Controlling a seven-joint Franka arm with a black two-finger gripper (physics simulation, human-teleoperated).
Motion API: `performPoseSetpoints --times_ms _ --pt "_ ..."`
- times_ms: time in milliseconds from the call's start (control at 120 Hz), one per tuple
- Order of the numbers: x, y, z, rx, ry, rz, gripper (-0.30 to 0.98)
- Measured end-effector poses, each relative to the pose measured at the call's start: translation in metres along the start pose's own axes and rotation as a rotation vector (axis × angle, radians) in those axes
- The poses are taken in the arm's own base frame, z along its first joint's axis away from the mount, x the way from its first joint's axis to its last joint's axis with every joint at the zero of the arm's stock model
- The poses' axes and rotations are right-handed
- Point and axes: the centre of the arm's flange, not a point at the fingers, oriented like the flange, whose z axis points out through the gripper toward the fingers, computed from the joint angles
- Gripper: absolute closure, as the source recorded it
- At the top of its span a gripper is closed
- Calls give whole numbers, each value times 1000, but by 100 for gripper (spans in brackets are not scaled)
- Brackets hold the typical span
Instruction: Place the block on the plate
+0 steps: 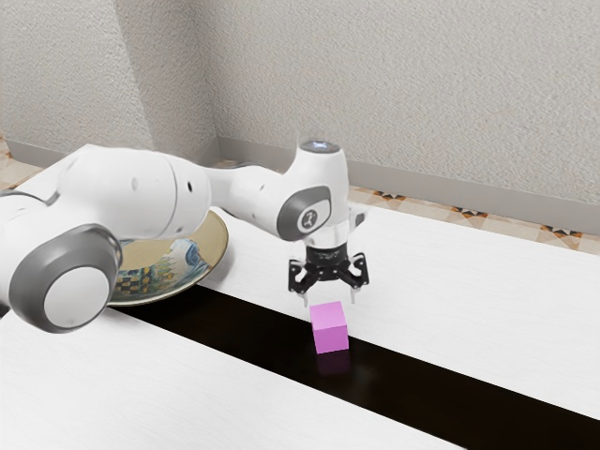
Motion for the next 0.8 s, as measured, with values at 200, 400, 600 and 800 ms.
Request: performPoseSetpoints --times_ms 200,400,600,800 --pt "-8 1 10 -4 4 -113 0" --pt "-13 -3 6 -11 8 -202 0" --pt "-21 -7 1 -11 7 -264 0" --pt "-25 -12 5 -6 3 -313 0"
